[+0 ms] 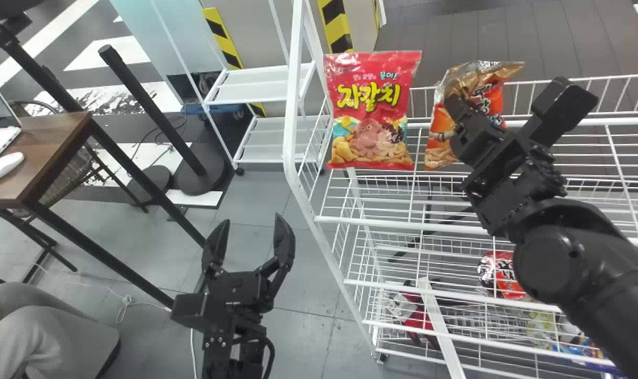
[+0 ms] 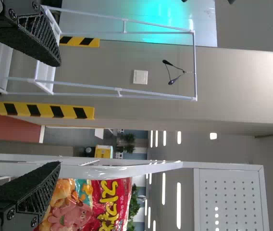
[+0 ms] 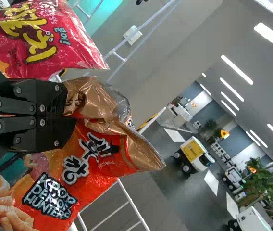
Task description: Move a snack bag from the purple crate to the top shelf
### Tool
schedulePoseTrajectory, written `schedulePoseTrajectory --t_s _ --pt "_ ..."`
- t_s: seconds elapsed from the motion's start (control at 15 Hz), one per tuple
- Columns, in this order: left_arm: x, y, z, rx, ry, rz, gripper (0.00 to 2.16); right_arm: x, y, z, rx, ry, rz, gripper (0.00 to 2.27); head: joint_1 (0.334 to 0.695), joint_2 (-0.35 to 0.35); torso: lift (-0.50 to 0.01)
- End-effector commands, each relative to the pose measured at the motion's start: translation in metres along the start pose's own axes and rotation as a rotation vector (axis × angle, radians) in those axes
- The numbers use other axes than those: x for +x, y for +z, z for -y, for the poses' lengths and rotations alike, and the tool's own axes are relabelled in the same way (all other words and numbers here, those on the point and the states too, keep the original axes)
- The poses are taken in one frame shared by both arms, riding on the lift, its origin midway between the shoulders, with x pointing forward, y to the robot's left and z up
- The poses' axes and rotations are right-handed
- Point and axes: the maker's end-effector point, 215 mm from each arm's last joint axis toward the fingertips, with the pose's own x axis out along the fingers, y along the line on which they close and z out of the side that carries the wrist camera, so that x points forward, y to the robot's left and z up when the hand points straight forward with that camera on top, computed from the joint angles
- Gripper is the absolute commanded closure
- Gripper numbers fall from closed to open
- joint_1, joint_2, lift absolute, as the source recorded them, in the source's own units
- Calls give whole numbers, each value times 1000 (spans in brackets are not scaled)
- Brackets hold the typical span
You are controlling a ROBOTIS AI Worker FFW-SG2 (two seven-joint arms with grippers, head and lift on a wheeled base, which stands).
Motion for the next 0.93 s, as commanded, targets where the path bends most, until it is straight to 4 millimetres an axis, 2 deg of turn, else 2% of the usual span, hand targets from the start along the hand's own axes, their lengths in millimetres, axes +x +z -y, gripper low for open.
schedulePoseTrajectory --t_s 0.0,0.2,0.27,0.33,0.87 --pt "0 0 1 -1 -1 1 80 1 -6 -4 4 14 -19 1528 695 350 0" --pt "1 0 1 -1 -1 1 80 1 -5 -4 -7 14 -16 306 695 350 0" --pt "1 0 1 -1 -1 1 80 1 -5 -3 -5 13 -17 70 695 350 0" --pt "1 0 1 -1 -1 1 80 2 -5 -4 -6 14 -16 19 695 350 0" --pt "1 1 1 -1 -1 4 80 2 -4 -2 -8 11 -14 39 695 350 0"
